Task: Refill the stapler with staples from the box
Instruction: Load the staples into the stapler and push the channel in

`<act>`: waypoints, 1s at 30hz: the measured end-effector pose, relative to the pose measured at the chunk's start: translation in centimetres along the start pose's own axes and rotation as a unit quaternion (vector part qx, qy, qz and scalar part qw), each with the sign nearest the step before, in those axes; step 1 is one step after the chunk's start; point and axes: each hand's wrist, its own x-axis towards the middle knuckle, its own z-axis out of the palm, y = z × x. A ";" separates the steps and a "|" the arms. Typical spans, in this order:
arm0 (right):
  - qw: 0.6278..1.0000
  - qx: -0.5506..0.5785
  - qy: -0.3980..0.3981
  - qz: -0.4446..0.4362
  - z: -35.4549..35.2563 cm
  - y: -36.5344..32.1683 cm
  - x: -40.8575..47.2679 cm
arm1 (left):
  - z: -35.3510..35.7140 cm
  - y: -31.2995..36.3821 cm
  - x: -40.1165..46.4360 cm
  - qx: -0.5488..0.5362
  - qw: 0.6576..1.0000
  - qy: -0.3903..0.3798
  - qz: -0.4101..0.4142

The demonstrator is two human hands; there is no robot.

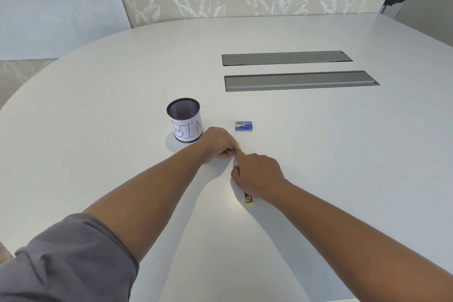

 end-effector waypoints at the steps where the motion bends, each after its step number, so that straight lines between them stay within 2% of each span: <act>1: 1.000 -0.002 -0.009 0.007 0.0 -0.2 0.1 | 0.0 0.0 0.0 0.004 1.000 0.000 0.002; 6: 0.995 0.075 -0.059 0.012 0.1 0.3 -0.1 | 0.1 -0.5 0.0 -0.014 1.000 0.015 0.018; 11: 0.984 0.149 -0.073 0.059 -0.1 1.2 -0.2 | 0.1 -1.5 -0.4 -0.014 0.997 0.049 0.051; 16: 0.984 0.157 -0.035 0.072 0.4 1.4 -0.2 | -0.1 -1.8 -0.9 -0.017 0.997 0.032 0.066; 19: 0.982 0.170 -0.034 0.076 0.5 1.4 -0.2 | -0.1 -2.1 -1.3 0.017 0.996 0.021 0.083; 30: 0.982 0.172 -0.024 0.070 0.6 1.4 -0.5 | 0.2 -2.2 -1.4 0.048 0.993 0.042 0.095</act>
